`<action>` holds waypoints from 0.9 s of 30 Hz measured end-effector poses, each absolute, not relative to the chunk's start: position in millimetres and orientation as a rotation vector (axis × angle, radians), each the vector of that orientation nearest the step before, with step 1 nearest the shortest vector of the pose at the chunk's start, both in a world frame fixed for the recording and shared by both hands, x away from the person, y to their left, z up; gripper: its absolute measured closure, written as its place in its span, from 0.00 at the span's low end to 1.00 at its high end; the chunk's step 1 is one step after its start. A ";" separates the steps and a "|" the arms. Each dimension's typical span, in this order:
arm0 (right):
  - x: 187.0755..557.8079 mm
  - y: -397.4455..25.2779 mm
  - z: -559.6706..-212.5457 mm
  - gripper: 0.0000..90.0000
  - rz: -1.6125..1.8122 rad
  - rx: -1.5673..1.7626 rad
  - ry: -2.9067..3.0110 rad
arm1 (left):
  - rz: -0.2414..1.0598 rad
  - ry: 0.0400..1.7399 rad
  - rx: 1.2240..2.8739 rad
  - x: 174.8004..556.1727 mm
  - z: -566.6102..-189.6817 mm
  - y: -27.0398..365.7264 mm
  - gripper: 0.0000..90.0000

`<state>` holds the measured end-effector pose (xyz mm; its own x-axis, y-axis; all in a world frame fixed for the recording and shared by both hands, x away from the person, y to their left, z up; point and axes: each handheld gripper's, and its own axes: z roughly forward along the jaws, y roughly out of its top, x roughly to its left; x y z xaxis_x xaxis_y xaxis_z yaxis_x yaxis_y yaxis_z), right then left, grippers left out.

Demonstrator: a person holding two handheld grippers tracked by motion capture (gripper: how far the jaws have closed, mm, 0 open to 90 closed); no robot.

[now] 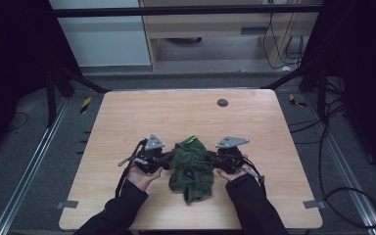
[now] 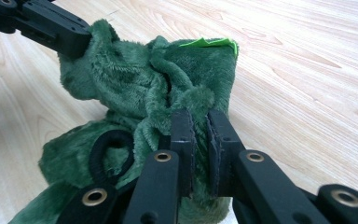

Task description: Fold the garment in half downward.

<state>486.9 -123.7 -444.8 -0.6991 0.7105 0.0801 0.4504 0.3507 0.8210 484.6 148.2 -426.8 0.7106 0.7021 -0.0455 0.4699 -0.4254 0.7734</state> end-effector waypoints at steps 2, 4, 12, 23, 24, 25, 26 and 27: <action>484.2 -123.5 -444.2 0.92 1.277 1.027 2.329 | 0.357 0.882 2.107 482.0 -427.1 148.2 0.99; 481.4 -123.3 -443.8 0.92 1.282 1.016 2.328 | 0.351 0.882 2.113 478.7 -427.0 148.3 0.99; 472.8 -125.7 -443.6 0.91 1.301 1.007 2.338 | 0.338 0.857 2.127 467.3 -427.9 150.2 0.99; 458.7 -127.1 -451.5 0.91 1.317 1.003 2.379 | 0.310 0.841 2.153 454.1 -433.9 151.0 0.99; 456.9 -127.4 -451.9 0.90 1.316 1.004 2.382 | 0.307 0.840 2.155 453.0 -434.5 150.8 0.99; 455.8 -127.7 -452.4 0.90 1.319 0.996 2.385 | 0.303 0.837 2.161 451.8 -435.1 151.1 0.99; 454.1 -127.8 -452.6 0.90 1.319 1.002 2.387 | 0.301 0.834 2.169 450.5 -435.9 151.2 0.99; 452.8 -128.0 -453.1 0.90 1.321 0.998 2.390 | 0.298 0.833 2.172 449.1 -436.9 151.5 0.99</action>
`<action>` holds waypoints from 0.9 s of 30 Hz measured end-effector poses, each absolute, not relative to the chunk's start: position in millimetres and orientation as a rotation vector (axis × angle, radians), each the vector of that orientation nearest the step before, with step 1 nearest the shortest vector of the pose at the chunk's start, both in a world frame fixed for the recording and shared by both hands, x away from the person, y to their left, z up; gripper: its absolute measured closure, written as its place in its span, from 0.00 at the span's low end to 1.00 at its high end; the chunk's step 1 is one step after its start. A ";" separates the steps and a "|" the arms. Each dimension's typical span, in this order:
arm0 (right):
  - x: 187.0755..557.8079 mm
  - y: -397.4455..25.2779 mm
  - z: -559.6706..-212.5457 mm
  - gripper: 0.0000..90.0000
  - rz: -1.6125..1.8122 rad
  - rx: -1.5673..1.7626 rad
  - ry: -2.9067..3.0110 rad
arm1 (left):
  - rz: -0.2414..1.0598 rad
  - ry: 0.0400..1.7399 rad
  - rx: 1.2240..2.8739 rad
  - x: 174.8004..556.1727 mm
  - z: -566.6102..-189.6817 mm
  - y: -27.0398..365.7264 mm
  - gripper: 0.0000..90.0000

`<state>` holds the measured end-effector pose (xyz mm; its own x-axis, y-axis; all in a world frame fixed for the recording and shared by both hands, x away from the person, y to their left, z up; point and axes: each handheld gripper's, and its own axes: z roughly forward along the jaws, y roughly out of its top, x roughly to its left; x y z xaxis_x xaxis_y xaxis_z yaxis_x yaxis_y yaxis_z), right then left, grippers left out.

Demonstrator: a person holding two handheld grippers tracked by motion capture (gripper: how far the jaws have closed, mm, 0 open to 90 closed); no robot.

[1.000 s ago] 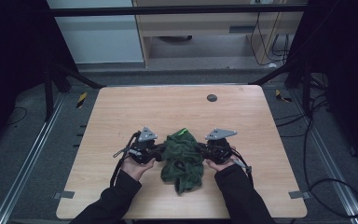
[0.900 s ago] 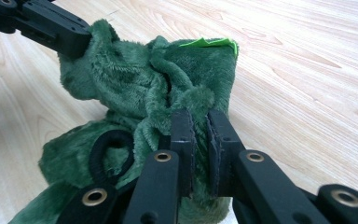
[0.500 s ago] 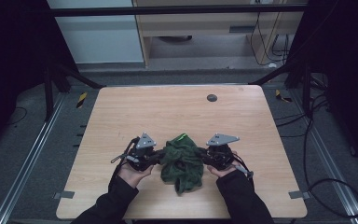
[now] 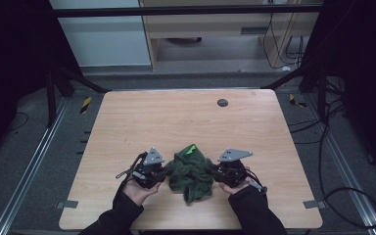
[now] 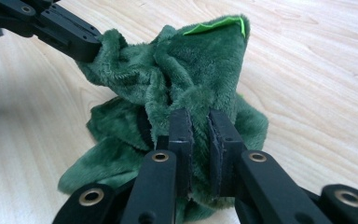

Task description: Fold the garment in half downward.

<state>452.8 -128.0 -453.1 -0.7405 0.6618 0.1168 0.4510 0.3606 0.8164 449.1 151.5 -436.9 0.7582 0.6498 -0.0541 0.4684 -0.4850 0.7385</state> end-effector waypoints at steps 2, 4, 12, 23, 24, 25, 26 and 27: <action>449.6 -128.5 -454.7 0.90 1.324 0.996 2.398 | 0.292 0.834 2.178 446.7 -438.5 152.4 0.99; 447.2 -128.7 -455.9 0.90 1.322 0.999 2.405 | 0.287 0.833 2.182 444.5 -440.0 153.3 0.99; 437.8 -130.4 -462.8 0.89 1.320 1.015 2.427 | 0.273 0.834 2.205 438.4 -447.2 152.5 0.99; 433.1 -129.1 -472.6 0.90 1.278 1.050 2.486 | 0.253 0.852 2.238 433.5 -456.9 148.9 0.99; 432.8 -128.9 -473.3 0.90 1.274 1.049 2.489 | 0.250 0.853 2.239 433.1 -457.4 148.9 0.99; 432.8 -129.2 -474.3 0.90 1.270 1.043 2.494 | 0.248 0.853 2.243 432.8 -457.8 149.0 0.99; 432.1 -129.2 -475.0 0.89 1.268 1.051 2.500 | 0.243 0.852 2.247 432.4 -458.4 149.2 0.99; 431.7 -129.6 -476.3 0.89 1.267 1.048 2.503 | 0.239 0.853 2.249 431.8 -459.3 149.1 0.99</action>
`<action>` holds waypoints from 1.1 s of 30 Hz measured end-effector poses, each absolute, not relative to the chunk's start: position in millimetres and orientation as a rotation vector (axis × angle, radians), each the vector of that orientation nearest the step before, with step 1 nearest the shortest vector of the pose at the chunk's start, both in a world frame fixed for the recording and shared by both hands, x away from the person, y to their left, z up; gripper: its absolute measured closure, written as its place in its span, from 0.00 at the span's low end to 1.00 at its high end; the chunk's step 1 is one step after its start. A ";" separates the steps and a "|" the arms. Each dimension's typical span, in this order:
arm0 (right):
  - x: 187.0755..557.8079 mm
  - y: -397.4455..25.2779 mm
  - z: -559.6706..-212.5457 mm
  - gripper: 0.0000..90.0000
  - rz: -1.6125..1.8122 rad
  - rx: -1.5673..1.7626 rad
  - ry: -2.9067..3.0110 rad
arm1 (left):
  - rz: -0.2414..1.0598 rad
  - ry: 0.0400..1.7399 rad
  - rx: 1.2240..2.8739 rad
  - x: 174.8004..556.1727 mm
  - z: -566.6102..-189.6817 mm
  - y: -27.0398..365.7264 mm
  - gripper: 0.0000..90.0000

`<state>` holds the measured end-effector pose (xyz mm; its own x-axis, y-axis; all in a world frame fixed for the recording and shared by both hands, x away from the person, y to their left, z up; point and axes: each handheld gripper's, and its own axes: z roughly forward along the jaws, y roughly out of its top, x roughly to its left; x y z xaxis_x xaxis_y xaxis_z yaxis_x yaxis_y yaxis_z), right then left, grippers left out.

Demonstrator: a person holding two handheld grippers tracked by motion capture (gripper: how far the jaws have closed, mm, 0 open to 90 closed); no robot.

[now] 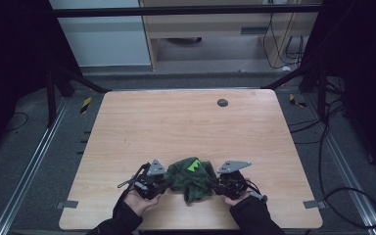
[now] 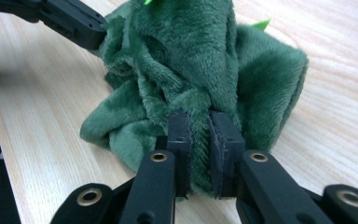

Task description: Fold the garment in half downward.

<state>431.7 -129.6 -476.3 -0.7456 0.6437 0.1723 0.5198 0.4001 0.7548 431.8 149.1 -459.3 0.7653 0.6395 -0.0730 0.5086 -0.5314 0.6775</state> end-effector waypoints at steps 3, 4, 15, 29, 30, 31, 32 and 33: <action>430.7 -130.8 -478.7 0.89 1.264 1.055 2.508 | 0.226 0.854 2.255 430.2 -461.7 148.4 0.99; 430.3 -131.1 -478.9 0.89 1.263 1.056 2.511 | 0.226 0.849 2.264 429.4 -462.4 148.1 0.99; 428.4 -128.0 -481.8 0.86 1.235 1.051 2.525 | 0.214 0.847 2.272 427.8 -466.2 147.3 0.98; 423.9 -142.0 -458.1 0.79 1.324 1.051 2.435 | 0.252 0.877 2.173 421.7 -443.6 169.1 0.90; 424.3 -144.9 -455.0 0.80 1.330 1.051 2.419 | 0.261 0.875 2.171 421.9 -441.8 170.8 0.90; 424.7 -147.2 -452.6 0.80 1.335 1.057 2.404 | 0.259 0.879 2.164 422.3 -440.2 172.1 0.90; 425.2 -149.7 -450.4 0.80 1.344 1.064 2.393 | 0.265 0.882 2.159 423.2 -438.7 173.5 0.90; 426.1 -151.4 -449.1 0.81 1.342 1.068 2.382 | 0.270 0.891 2.151 425.1 -436.2 176.0 0.91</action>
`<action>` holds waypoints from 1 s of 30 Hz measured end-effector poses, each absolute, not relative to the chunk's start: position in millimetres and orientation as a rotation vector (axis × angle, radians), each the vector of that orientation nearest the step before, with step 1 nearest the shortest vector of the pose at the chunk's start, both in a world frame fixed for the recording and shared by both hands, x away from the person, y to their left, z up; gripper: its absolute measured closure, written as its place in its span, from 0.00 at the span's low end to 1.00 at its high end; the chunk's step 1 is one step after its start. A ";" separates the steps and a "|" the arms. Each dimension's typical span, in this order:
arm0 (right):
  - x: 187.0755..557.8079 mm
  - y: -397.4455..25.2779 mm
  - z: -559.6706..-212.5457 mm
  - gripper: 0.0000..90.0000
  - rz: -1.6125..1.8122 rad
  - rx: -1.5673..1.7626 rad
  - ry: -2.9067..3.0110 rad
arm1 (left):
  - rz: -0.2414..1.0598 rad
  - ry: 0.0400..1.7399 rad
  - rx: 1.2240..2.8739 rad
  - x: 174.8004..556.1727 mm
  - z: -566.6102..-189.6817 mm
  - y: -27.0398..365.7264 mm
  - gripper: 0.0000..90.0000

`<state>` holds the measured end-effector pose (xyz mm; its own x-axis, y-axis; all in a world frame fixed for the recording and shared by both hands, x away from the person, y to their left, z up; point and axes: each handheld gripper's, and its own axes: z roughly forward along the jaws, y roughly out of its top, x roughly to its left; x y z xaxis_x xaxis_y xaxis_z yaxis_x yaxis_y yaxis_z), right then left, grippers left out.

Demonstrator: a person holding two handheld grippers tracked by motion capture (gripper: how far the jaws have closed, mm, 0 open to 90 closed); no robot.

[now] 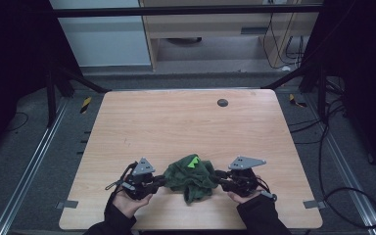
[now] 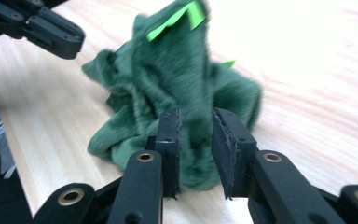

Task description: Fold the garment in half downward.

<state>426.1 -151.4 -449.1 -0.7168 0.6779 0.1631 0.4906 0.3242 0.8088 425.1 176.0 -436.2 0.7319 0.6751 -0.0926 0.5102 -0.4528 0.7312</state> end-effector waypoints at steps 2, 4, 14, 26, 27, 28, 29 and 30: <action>428.4 -155.3 -446.5 0.83 1.344 1.088 2.361 | 0.285 0.906 2.136 428.6 -432.8 179.5 0.92; 432.2 -158.3 -445.0 0.87 1.338 1.105 2.345 | 0.299 0.926 2.116 433.1 -429.8 182.2 0.93; 451.2 -156.3 -441.7 0.99 1.298 1.146 2.327 | 0.390 0.981 2.060 463.9 -420.8 186.4 1.00; 484.4 -133.1 -443.2 1.00 1.307 1.162 2.301 | 0.362 0.978 2.064 498.6 -432.2 159.6 1.00; 486.2 -130.8 -444.9 1.00 1.303 1.163 2.306 | 0.353 0.974 2.073 500.2 -434.5 156.8 1.00; 487.2 -128.5 -446.6 1.00 1.299 1.165 2.311 | 0.349 0.970 2.088 501.2 -436.8 154.1 1.00; 487.9 -125.2 -449.6 1.00 1.296 1.158 2.324 | 0.343 0.968 2.097 501.4 -439.5 151.6 1.00; 487.9 -125.2 -449.6 1.00 1.296 1.158 2.324 | 0.332 0.962 2.106 501.2 -441.9 149.4 1.00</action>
